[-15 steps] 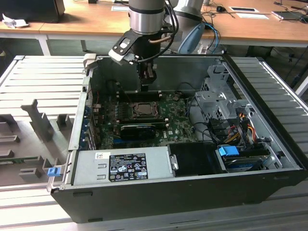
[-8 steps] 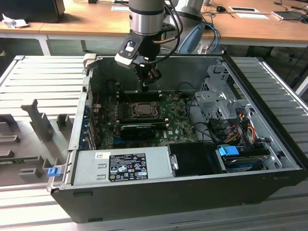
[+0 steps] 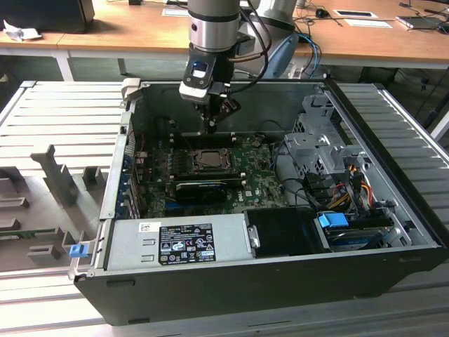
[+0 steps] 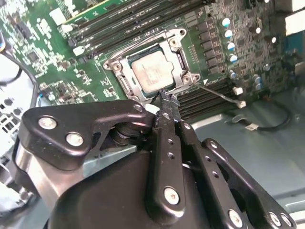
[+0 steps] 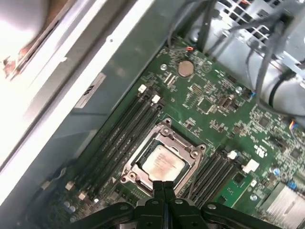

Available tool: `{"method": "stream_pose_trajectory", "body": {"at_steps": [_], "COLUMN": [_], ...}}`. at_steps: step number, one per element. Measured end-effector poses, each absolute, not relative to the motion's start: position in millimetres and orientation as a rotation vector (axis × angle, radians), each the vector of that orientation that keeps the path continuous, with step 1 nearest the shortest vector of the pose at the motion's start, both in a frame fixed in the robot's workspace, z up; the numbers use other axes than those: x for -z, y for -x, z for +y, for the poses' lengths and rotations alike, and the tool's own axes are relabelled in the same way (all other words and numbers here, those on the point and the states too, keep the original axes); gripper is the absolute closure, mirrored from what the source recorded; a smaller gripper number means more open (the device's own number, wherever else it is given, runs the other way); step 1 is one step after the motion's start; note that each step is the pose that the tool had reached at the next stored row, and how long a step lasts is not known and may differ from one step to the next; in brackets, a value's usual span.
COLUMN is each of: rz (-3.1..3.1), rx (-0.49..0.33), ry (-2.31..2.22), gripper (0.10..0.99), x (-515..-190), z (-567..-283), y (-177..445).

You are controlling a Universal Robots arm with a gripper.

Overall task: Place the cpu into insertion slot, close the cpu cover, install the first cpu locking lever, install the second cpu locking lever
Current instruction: 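Install the first cpu locking lever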

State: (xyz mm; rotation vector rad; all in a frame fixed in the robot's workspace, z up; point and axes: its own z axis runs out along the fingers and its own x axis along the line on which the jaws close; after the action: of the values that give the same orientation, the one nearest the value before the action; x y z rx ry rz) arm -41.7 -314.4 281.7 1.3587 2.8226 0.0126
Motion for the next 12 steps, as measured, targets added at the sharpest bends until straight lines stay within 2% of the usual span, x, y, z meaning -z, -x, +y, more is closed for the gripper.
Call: {"method": "stream_pose_trajectory", "body": {"at_steps": [12], "rz": [2.927], "rx": [-0.014], "ry": [-1.118], "gripper": [0.980], "x": [-281.7], "z": [-314.4], "y": [41.7]}}
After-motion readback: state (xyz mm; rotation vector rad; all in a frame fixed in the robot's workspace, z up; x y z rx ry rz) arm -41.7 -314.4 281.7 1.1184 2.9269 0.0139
